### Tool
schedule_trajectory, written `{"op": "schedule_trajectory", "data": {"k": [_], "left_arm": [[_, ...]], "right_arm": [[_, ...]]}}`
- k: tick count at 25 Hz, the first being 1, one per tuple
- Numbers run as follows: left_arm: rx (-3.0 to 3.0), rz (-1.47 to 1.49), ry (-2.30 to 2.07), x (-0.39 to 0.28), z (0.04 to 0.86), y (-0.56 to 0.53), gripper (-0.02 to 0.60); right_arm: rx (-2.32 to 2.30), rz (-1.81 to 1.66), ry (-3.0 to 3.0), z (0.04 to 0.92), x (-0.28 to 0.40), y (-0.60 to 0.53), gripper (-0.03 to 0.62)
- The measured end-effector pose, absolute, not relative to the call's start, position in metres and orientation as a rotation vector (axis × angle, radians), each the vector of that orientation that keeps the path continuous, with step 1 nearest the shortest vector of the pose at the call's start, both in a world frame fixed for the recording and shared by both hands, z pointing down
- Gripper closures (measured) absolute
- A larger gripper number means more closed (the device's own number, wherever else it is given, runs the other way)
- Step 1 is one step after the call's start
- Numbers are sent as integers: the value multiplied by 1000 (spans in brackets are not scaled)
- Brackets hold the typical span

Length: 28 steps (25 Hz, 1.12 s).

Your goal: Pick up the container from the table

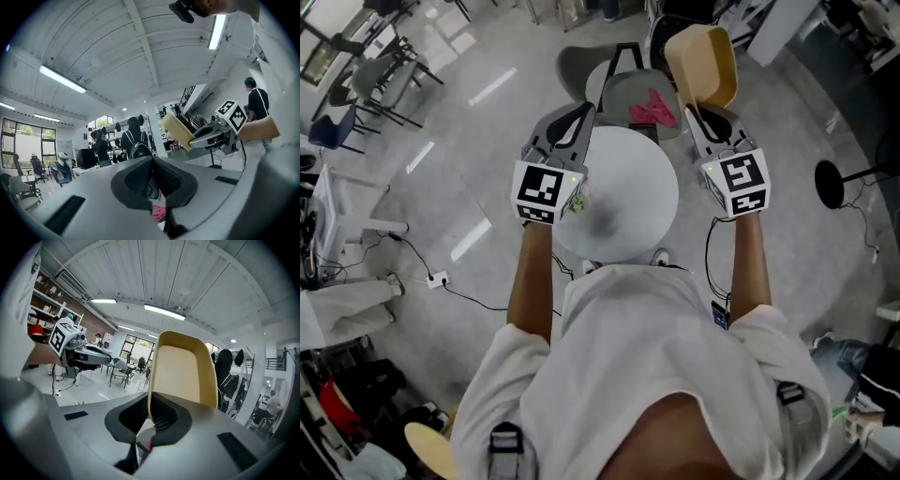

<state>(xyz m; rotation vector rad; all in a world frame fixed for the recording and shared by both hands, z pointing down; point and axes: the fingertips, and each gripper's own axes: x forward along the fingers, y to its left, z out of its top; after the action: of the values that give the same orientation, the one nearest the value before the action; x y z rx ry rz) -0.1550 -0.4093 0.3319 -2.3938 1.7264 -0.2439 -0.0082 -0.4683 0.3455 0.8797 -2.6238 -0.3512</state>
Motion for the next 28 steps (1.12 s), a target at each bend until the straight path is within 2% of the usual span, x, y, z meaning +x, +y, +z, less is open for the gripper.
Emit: {"op": "schedule_trajectory", "data": {"k": [8,28], "left_arm": [[-2365,-204,1661,-140,301,-399,565],[-2397,-205,1637,-130,302,-408,565]], "right_arm": [[924,-409,-2697,300,-3,-451,576],[908,-406,-2682,304,-7,-458,576]]}}
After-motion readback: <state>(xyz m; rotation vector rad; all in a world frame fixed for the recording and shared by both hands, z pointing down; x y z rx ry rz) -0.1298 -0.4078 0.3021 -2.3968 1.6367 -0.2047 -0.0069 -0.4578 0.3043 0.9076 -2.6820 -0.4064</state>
